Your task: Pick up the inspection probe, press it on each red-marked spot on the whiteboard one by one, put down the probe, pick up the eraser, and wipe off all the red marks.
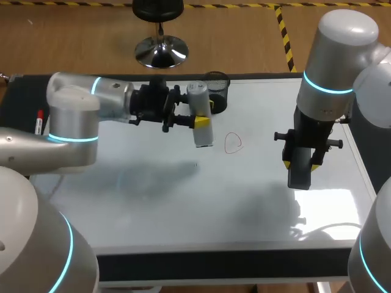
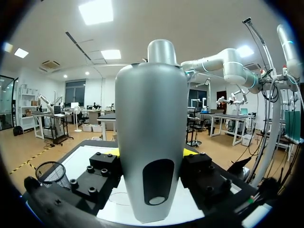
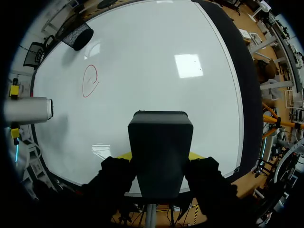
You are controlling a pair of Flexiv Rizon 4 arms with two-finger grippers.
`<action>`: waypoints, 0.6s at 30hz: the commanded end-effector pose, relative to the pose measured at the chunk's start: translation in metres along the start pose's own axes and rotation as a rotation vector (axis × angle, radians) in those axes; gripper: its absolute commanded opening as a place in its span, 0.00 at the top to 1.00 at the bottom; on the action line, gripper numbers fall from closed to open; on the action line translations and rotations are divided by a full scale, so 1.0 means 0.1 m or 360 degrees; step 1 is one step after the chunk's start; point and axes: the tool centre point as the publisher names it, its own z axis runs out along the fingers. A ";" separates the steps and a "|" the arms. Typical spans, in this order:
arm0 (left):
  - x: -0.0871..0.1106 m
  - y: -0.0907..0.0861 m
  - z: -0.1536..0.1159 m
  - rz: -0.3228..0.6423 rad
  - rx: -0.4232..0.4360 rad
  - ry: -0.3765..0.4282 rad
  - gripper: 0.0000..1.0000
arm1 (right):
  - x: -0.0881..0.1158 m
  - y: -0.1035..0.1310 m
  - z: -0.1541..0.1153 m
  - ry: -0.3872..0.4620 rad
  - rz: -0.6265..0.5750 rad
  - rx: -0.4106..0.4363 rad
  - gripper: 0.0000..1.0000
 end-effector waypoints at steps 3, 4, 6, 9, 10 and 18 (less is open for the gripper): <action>-0.13 0.03 0.21 0.0012 -0.0007 0.0014 1.00 | -0.01 0.00 -0.01 0.0005 -0.0002 -0.0001 1.00; -0.14 0.03 0.24 0.0016 -0.0010 0.0019 1.00 | -0.01 0.00 -0.01 0.0005 -0.0002 -0.0001 1.00; -0.17 0.03 0.31 0.0015 -0.0005 0.0018 1.00 | -0.01 0.00 -0.01 0.0005 -0.0002 -0.0001 1.00; -0.18 0.04 0.41 0.0026 -0.0001 0.0032 1.00 | -0.01 0.00 -0.01 0.0005 -0.0002 -0.0001 1.00; -0.18 0.05 0.44 0.0031 0.0001 0.0037 1.00 | -0.01 0.00 -0.01 0.0005 -0.0002 -0.0001 1.00; -0.29 0.09 0.62 0.0035 -0.0012 0.0054 1.00 | -0.01 0.00 -0.01 0.0005 -0.0002 -0.0001 1.00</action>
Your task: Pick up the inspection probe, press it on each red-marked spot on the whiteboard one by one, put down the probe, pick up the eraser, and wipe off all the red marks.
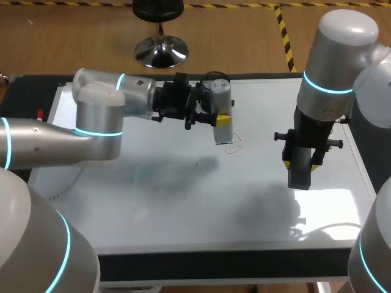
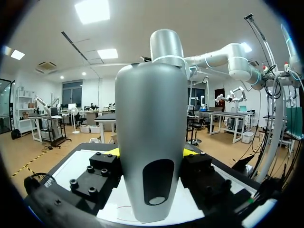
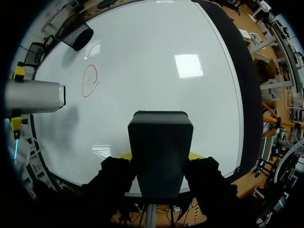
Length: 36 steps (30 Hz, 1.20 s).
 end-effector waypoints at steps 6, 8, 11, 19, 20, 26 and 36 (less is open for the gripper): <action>-0.20 0.07 0.21 -0.0017 0.0024 0.0007 1.00 | -0.01 0.00 -0.01 0.0004 -0.0002 -0.0001 1.00; -0.22 0.08 0.24 -0.0018 0.0026 0.0001 1.00 | -0.01 0.00 -0.01 0.0004 -0.0002 -0.0001 1.00; -0.23 0.08 0.26 0.0005 0.0033 -0.0004 1.00 | -0.01 0.00 -0.01 0.0004 -0.0002 -0.0001 1.00; -0.29 0.14 0.29 0.0010 0.0001 -0.0020 1.00 | -0.01 0.00 -0.01 0.0004 -0.0002 -0.0001 1.00; -0.30 0.15 0.29 0.0016 -0.0007 -0.0025 1.00 | -0.01 0.00 -0.01 0.0004 -0.0002 -0.0001 1.00; -0.35 0.22 0.28 0.0006 -0.0015 -0.0048 1.00 | -0.01 0.00 -0.01 0.0004 -0.0002 -0.0001 1.00; -0.39 0.33 0.27 -0.0018 -0.0030 -0.0056 1.00 | -0.01 0.00 -0.01 0.0004 -0.0002 -0.0001 1.00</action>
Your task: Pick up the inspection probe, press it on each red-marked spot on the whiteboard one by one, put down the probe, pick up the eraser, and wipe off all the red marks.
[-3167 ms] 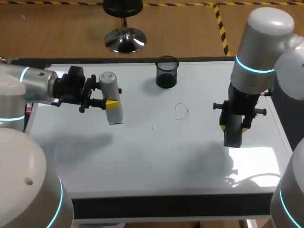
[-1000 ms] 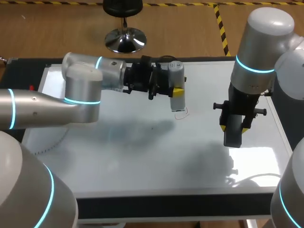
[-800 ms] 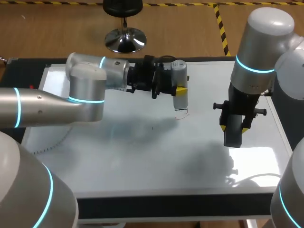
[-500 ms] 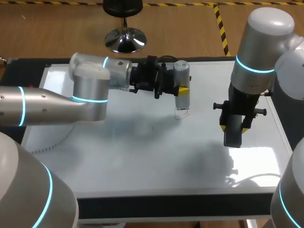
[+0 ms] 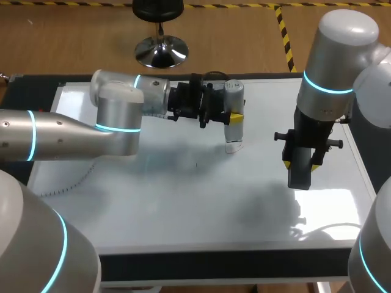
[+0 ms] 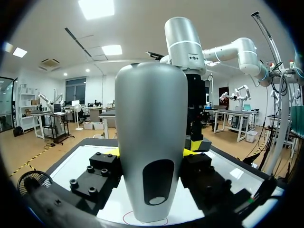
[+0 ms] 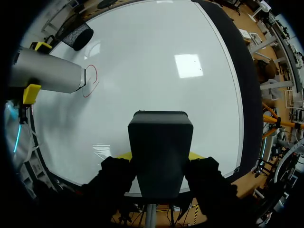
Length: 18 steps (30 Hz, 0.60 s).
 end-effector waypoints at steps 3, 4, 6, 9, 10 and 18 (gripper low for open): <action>-0.05 0.10 0.01 -0.0014 0.0004 -0.0007 1.00 | -0.01 0.00 -0.01 0.0004 -0.0003 -0.0001 1.00; -0.06 0.12 0.00 -0.0021 0.0002 -0.0012 1.00 | -0.01 0.00 -0.01 0.0004 -0.0003 -0.0001 1.00; -0.07 0.14 0.00 -0.0026 -0.0001 -0.0015 1.00 | -0.01 0.00 -0.01 0.0004 -0.0003 -0.0001 1.00; -0.08 0.18 -0.01 -0.0036 -0.0013 -0.0024 1.00 | -0.01 0.00 -0.01 0.0004 -0.0003 -0.0001 1.00; -0.08 0.19 -0.01 -0.0036 -0.0017 -0.0026 1.00 | -0.01 0.00 -0.01 0.0004 -0.0003 -0.0001 1.00; -0.10 0.22 0.01 -0.0039 -0.0025 -0.0029 1.00 | -0.01 0.00 -0.01 0.0004 -0.0003 -0.0001 1.00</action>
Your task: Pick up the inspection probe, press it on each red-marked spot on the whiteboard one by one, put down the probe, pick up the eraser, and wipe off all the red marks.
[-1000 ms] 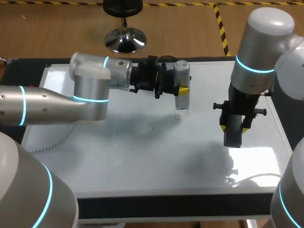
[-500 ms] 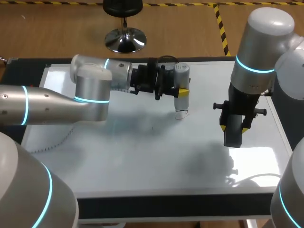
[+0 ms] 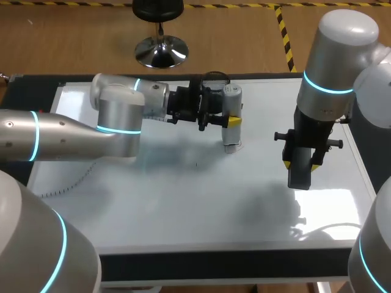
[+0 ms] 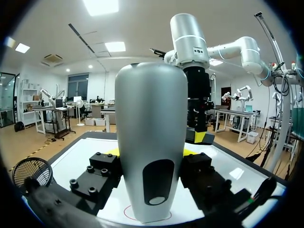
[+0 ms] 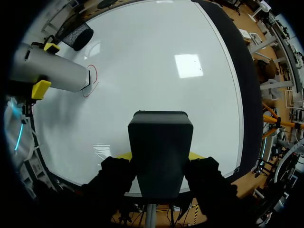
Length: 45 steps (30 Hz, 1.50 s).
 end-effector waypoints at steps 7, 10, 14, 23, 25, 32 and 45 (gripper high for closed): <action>-0.01 0.05 0.05 0.0006 -0.0006 0.0001 1.00 | -0.01 0.00 -0.01 0.0004 -0.0002 0.0000 1.00; -0.01 0.08 0.05 0.0005 -0.0010 -0.0003 1.00 | -0.01 0.00 -0.01 0.0004 -0.0002 0.0000 1.00; -0.01 0.12 0.05 0.0001 -0.0014 -0.0009 1.00 | -0.01 0.00 -0.01 0.0004 -0.0002 0.0000 1.00; 0.03 0.15 0.08 0.0005 -0.0034 0.0006 1.00 | -0.01 0.00 -0.01 0.0004 -0.0002 0.0000 1.00; 0.04 0.14 0.07 0.0014 -0.0036 0.0013 1.00 | -0.01 0.00 -0.01 0.0004 -0.0002 0.0000 1.00; 0.07 0.15 0.00 0.0041 -0.0060 0.0024 1.00 | -0.01 0.00 -0.01 0.0004 -0.0002 0.0000 1.00; 0.08 0.21 -0.02 0.0043 -0.0083 0.0039 1.00 | -0.01 0.00 -0.01 0.0004 -0.0002 0.0000 1.00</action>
